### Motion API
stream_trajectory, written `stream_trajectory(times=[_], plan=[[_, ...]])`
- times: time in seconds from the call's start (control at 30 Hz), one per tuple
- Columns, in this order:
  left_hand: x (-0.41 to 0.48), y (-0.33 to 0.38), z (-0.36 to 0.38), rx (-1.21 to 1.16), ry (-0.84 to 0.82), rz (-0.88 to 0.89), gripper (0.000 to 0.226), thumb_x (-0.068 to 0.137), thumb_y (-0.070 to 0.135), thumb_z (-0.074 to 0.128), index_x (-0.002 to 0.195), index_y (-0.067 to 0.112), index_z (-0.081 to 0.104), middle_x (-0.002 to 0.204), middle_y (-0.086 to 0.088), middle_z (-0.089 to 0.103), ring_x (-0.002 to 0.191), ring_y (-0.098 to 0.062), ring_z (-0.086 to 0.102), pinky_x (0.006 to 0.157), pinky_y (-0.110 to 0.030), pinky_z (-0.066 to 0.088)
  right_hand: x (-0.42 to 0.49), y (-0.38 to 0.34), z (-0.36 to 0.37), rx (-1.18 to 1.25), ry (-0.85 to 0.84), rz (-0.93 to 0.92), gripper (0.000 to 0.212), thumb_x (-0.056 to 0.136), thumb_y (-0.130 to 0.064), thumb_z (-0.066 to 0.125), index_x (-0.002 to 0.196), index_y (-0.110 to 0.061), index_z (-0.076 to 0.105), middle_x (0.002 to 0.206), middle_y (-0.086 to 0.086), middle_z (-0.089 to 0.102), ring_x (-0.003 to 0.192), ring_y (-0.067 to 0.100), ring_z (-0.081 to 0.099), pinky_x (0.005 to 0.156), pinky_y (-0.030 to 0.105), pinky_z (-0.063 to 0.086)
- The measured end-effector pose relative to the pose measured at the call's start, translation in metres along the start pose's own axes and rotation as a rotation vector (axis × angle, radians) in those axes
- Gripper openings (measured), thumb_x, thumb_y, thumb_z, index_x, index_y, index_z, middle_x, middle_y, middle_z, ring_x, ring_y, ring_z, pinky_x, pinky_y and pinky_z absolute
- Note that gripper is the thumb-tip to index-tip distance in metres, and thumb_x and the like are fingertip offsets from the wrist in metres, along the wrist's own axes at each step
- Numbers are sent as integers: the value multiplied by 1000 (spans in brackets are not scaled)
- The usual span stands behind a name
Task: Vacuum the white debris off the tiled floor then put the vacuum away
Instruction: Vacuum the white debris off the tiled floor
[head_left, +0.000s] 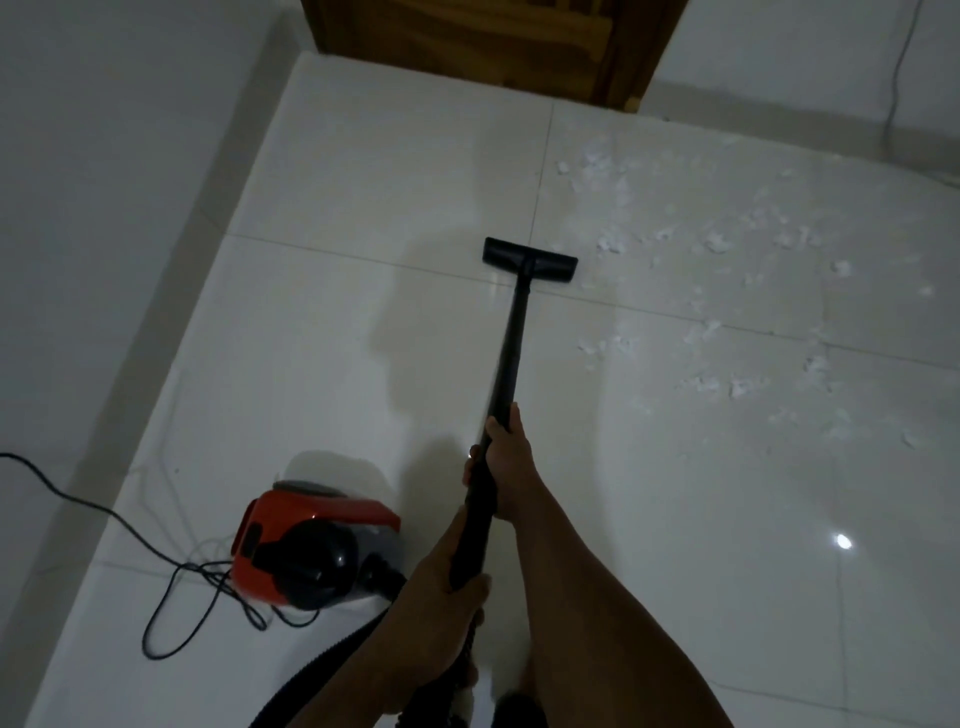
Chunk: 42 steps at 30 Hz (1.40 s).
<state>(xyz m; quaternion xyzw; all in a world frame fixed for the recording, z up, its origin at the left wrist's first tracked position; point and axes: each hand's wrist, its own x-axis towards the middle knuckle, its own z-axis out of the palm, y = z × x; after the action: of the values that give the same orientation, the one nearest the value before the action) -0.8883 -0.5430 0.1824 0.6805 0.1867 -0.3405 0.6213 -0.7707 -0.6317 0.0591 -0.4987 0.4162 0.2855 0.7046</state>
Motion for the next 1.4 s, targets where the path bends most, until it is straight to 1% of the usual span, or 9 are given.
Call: stream_trajectory(times=[0.1, 0.3, 0.6, 0.73, 0.83, 0.9, 1.07, 1.17, 1.4], plan=[[19, 21, -4, -31, -7, -3, 72, 97, -3, 47, 126, 58, 20, 64, 1, 58, 52, -4, 55, 53, -17, 45, 16, -24, 4, -5, 2, -6, 59, 109, -21, 43, 157, -47, 22, 61, 7, 43, 43, 17, 44, 43, 27, 43], [81, 61, -7, 19, 15, -7, 76, 96, 0, 50, 123, 66, 22, 65, -1, 62, 57, -11, 59, 57, -24, 50, 58, -88, 12, 9, -9, 3, 59, 109, -22, 44, 157, -48, 23, 61, 7, 44, 42, 16, 45, 42, 26, 44], [204, 147, -6, 75, 66, -46, 66, 101, 12, 50, 142, 53, 19, 66, 10, 67, 54, -3, 58, 53, -18, 47, 161, -206, 27, -6, -48, -12, 53, 108, -26, 44, 152, -53, 31, 60, 4, 43, 44, 17, 45, 45, 28, 45], [247, 191, -2, 74, 75, -48, 65, 102, 12, 47, 139, 53, 12, 96, -1, 69, 50, 1, 56, 52, -17, 47, 196, -251, 29, -29, -62, -7, 49, 108, -25, 44, 150, -49, 35, 60, 4, 43, 43, 16, 45, 44, 28, 45], [277, 219, -5, 37, 76, -44, 64, 102, 11, 47, 135, 58, 18, 66, 7, 64, 47, -2, 55, 49, -20, 47, 218, -289, 36, -72, -65, -21, 46, 108, -25, 44, 150, -43, 36, 59, 3, 42, 41, 16, 44, 43, 27, 45], [297, 236, -8, 13, 65, -58, 64, 102, 13, 48, 125, 66, 20, 61, 10, 62, 45, -6, 56, 48, -25, 49, 232, -313, 41, -85, -64, -20, 45, 108, -26, 44, 149, -42, 37, 60, 4, 42, 42, 16, 45, 43, 27, 45], [339, 267, -22, -72, 56, -153, 64, 102, 20, 49, 137, 67, 22, 81, -14, 58, 51, -22, 55, 46, -29, 49, 260, -362, 58, -98, -71, -20, 39, 107, -29, 44, 144, -40, 40, 64, 5, 44, 44, 16, 47, 46, 27, 46], [362, 280, -29, -103, 44, -157, 62, 102, 21, 49, 136, 67, 27, 82, -15, 55, 52, -27, 53, 46, -31, 49, 274, -385, 67, -121, -63, -29, 38, 107, -30, 44, 144, -38, 41, 63, 5, 45, 44, 16, 48, 45, 27, 47], [384, 290, -28, -112, 3, -96, 66, 102, 15, 47, 140, 64, 26, 86, -14, 51, 54, -21, 52, 46, -27, 49, 288, -404, 71, -102, -54, -15, 43, 108, -29, 44, 148, -41, 37, 63, 5, 44, 48, 17, 47, 43, 25, 46]])
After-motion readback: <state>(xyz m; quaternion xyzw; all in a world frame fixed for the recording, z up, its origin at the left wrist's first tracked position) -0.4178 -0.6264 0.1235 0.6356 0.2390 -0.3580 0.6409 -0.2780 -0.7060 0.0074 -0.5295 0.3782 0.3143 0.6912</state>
